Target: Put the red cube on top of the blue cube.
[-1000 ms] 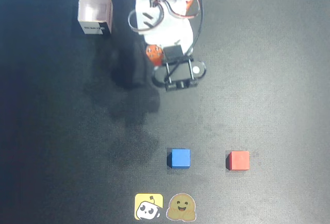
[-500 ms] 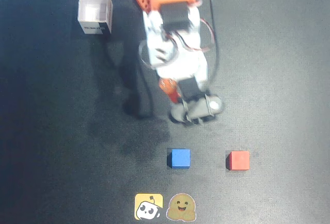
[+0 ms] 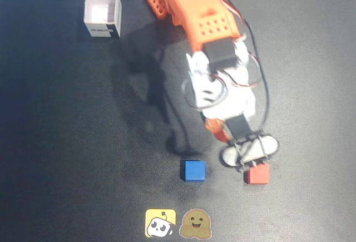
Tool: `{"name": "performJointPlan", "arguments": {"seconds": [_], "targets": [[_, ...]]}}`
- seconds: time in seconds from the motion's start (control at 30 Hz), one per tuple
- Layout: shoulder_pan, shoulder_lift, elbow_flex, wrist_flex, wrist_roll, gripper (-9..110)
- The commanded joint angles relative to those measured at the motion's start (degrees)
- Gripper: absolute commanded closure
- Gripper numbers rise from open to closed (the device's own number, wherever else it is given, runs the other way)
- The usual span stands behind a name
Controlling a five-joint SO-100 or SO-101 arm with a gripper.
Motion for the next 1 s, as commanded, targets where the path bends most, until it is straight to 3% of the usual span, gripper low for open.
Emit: {"name": "performJointPlan", "arguments": {"seconds": [0.0,0.5,0.97], "targets": [[-1.0,-1.7,-6.0,-0.4,0.4,100],[-6.3,-15.7,-17.5,-4.2,4.1,100],[-7.1,-20.4,-20.0,-5.5,12.8,84]]}}
